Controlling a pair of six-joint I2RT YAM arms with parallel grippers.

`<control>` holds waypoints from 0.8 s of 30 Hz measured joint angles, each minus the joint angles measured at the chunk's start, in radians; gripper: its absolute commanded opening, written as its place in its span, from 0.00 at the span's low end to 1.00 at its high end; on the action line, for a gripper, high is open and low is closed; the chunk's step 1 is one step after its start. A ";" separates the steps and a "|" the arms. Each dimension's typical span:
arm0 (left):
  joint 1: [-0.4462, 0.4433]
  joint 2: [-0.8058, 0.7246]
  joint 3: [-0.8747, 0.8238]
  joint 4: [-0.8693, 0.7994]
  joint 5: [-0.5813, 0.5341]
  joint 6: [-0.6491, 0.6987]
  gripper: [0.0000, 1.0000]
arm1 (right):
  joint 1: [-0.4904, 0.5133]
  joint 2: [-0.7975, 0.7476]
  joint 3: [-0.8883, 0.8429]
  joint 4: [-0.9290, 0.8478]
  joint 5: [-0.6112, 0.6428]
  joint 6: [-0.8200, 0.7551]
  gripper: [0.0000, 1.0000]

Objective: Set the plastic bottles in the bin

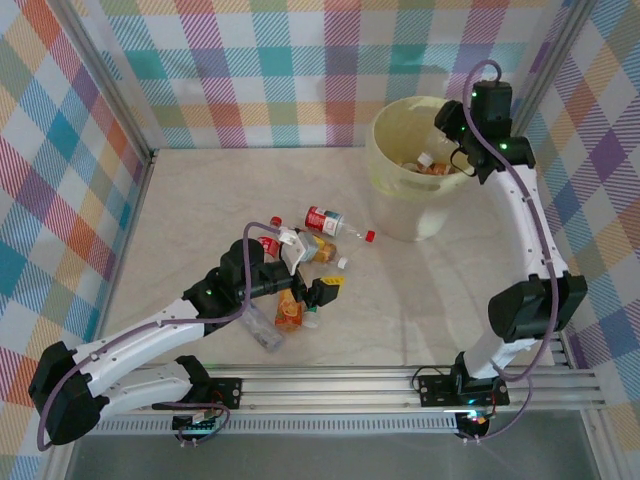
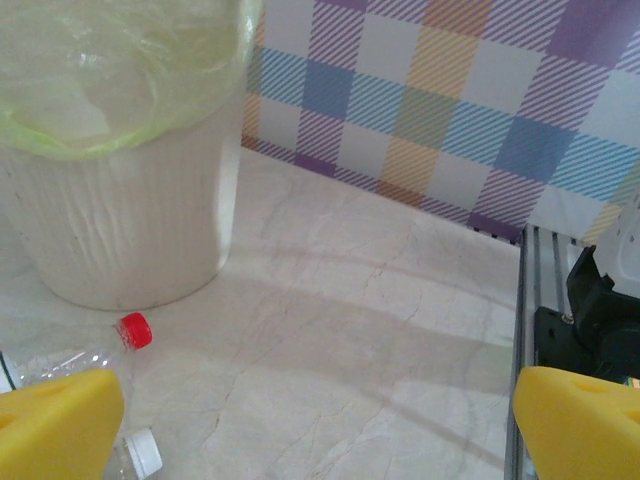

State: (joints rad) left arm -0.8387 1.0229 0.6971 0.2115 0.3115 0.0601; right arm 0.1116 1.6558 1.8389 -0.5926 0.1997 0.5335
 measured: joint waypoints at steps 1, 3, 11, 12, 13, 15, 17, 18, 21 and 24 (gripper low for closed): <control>0.000 0.000 0.001 -0.002 0.000 0.000 1.00 | 0.000 0.013 0.000 -0.011 -0.004 0.000 0.52; 0.000 0.003 0.003 -0.004 -0.002 0.001 1.00 | 0.002 0.039 0.000 -0.038 -0.018 -0.001 0.53; 0.000 0.017 0.009 -0.025 -0.002 0.007 1.00 | 0.012 0.084 -0.001 -0.106 -0.063 -0.025 0.68; 0.000 0.018 0.009 -0.027 -0.002 0.007 1.00 | 0.013 0.084 -0.001 -0.106 -0.066 -0.027 0.69; 0.000 0.019 0.011 -0.028 -0.002 0.008 1.00 | 0.014 0.084 -0.002 -0.105 -0.071 -0.027 0.70; 0.000 0.022 0.015 -0.028 -0.002 0.008 1.00 | 0.014 0.084 -0.009 -0.106 -0.077 -0.030 0.72; 0.000 0.024 0.019 -0.029 -0.002 0.008 1.00 | 0.014 0.084 -0.012 -0.108 -0.081 -0.035 0.76; 0.000 0.024 0.021 -0.029 -0.002 0.008 1.00 | 0.016 0.082 -0.012 -0.108 -0.081 -0.039 0.78; 0.000 0.029 0.026 -0.030 -0.002 0.008 1.00 | 0.017 0.070 -0.012 -0.109 -0.082 -0.051 0.81; 0.000 0.033 0.026 -0.030 -0.002 0.008 1.00 | 0.021 0.046 -0.012 -0.112 -0.084 -0.060 0.82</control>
State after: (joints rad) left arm -0.8387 1.0557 0.7235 0.1818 0.3099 0.0681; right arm 0.1326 1.7020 1.8271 -0.7044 0.1154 0.4736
